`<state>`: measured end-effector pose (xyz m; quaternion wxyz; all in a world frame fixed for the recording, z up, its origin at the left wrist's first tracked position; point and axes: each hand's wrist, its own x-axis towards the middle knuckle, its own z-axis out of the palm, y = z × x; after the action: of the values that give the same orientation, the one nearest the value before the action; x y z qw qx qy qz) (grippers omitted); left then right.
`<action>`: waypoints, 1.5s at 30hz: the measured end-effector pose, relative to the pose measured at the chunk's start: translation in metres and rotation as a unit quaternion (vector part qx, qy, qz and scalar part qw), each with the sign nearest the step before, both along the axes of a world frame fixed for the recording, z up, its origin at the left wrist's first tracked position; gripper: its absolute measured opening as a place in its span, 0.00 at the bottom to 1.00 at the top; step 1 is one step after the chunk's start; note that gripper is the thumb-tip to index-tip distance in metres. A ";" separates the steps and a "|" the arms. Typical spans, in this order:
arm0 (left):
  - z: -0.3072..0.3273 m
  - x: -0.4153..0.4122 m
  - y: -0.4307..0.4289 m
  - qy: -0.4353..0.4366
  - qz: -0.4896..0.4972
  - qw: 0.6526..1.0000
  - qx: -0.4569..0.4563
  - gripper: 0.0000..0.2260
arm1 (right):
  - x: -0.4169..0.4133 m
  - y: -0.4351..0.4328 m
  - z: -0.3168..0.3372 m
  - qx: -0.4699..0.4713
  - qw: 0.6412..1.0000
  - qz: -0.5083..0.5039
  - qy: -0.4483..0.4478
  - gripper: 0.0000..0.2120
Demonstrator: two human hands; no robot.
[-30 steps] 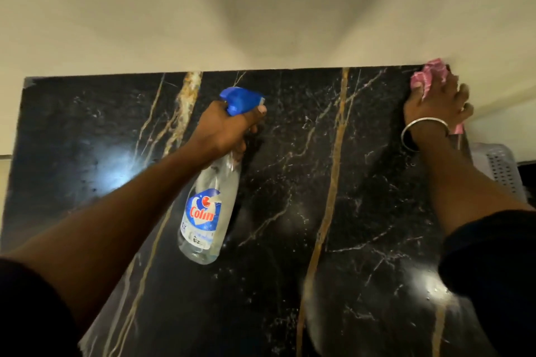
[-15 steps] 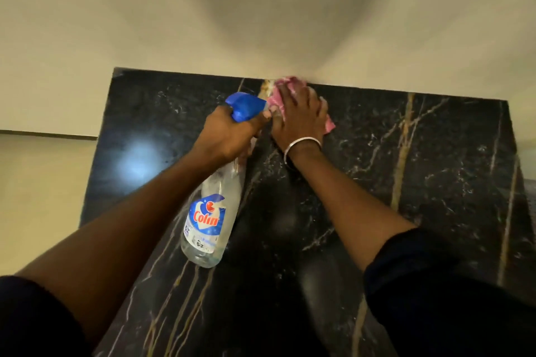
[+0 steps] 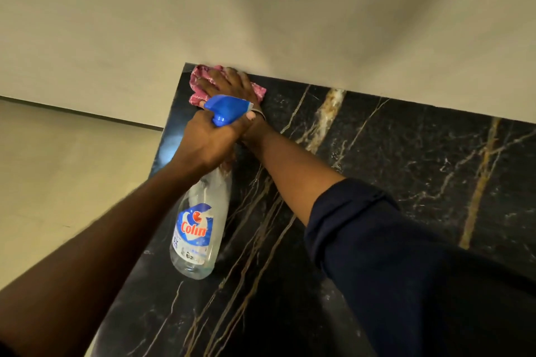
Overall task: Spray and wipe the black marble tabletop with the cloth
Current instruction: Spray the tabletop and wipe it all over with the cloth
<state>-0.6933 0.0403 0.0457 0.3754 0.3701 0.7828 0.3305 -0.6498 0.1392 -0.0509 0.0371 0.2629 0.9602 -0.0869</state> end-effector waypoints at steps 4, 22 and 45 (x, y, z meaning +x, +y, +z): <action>0.002 0.020 0.008 -0.027 -0.005 1.000 -0.001 0.11 | 0.040 0.019 0.001 -0.009 0.994 -0.110 -0.013 0.32; 0.007 0.162 0.035 -0.092 -0.099 0.991 0.016 0.14 | 0.501 0.063 -0.013 0.030 0.799 -0.601 -0.017 0.29; 0.010 0.028 -0.021 -0.073 -0.037 0.997 0.005 0.19 | 0.098 -0.011 -0.003 -0.030 0.918 -0.396 -0.002 0.34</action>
<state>-0.6652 0.0192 0.0554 0.4418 0.3751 0.7376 0.3464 -0.5520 0.1286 -0.0538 0.0091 0.6208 0.7742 -0.1229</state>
